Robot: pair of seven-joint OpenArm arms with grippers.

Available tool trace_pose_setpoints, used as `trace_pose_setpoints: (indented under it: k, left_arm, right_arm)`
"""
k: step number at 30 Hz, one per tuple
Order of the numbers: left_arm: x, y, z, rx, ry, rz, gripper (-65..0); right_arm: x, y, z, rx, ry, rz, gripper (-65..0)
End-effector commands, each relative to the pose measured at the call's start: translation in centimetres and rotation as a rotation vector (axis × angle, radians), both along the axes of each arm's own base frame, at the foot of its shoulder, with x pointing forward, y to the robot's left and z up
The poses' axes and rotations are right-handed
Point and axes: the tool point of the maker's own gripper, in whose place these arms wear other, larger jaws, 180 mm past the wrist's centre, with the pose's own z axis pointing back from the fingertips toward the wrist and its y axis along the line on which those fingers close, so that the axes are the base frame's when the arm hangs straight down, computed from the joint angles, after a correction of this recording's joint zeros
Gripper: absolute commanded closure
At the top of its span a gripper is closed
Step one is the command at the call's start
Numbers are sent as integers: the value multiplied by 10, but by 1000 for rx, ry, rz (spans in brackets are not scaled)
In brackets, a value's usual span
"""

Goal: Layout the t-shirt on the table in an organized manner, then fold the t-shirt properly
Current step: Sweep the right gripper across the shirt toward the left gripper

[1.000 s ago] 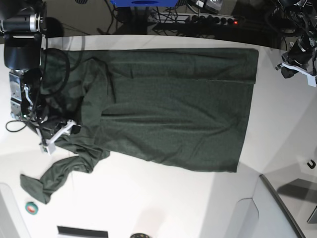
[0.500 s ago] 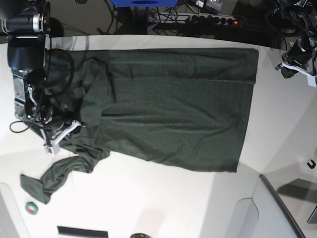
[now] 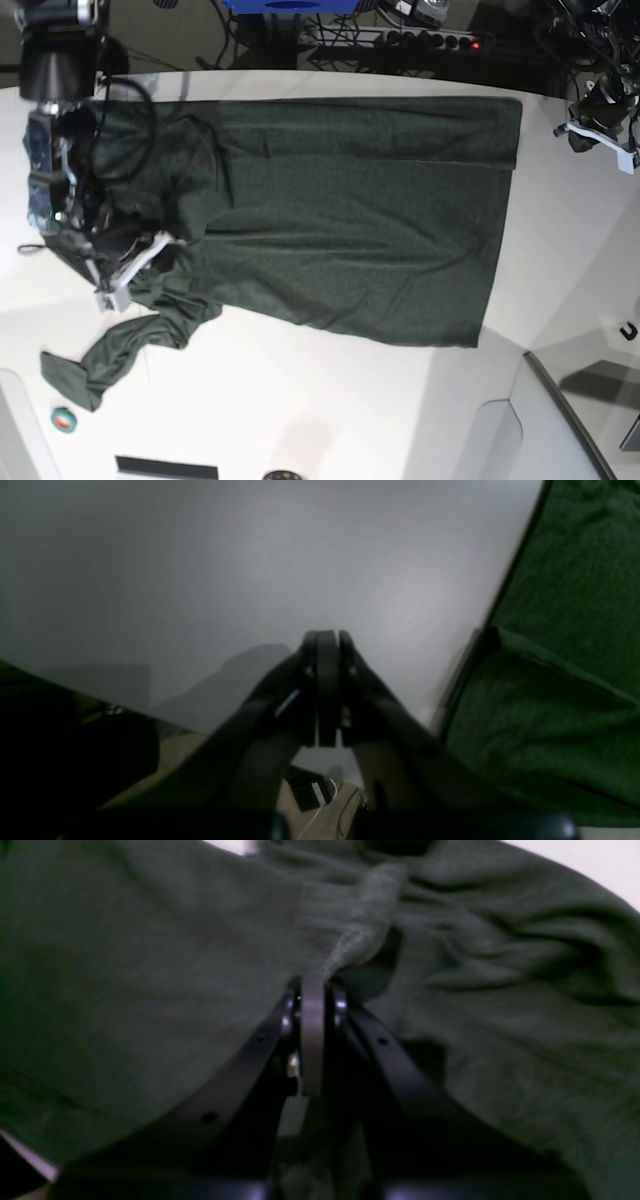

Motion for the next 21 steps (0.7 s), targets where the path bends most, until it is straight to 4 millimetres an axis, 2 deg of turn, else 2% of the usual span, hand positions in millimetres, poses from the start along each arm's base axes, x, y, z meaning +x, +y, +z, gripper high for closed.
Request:
trace_pose_setpoints:
  k: [1,3,7,12,17,21]
  left_arm:
    - [7,10,12,28,-35,-1,0]
    - [7,10,12,28,-35,-1,0]
    - [7,10,13,28,-36,0,0]
    - [7,12,14,32,-37,-1,0]
    - [4,12,13,34,-29,-2,0]
    - [3,13,13,39,-23,-4,0]
  right_arm:
    - [6,10,17,22,-55,15,-6]
    - [-5,25,25,35,-65,40,-6]
    - [-27,81,39,64,-92,178,-6]
    - [-51,147,46,117,-99,336,-6]
    - [-64,187,53,150,-106,441,-6]
    - [-74,211,58,158,-117,522,-6]
